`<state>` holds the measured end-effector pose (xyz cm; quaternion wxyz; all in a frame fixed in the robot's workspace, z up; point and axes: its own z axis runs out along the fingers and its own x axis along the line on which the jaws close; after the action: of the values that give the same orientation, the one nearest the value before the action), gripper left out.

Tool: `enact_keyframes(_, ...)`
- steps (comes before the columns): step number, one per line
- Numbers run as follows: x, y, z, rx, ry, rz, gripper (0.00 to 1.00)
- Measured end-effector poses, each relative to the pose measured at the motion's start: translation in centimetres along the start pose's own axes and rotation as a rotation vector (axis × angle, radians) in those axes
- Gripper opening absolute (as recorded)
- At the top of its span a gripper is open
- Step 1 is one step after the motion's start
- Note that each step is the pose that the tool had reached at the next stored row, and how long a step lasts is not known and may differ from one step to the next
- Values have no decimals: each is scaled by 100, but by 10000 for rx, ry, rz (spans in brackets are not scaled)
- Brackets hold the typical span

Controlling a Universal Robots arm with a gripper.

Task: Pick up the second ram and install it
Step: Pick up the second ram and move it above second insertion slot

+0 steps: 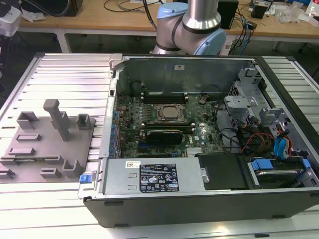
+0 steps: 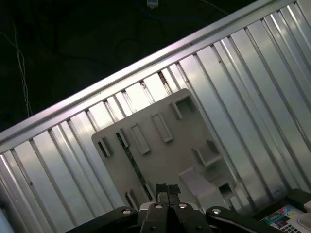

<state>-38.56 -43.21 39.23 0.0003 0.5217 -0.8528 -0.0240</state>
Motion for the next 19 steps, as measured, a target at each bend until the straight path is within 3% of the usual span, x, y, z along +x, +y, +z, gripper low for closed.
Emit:
enact_keyframes(10,0,0,0,-45,76,-1848,11)
enact_keyframes(16,0,0,0,-63,106,-2567,11)
enact_keyframes(19,0,0,0,-78,130,-3150,11)
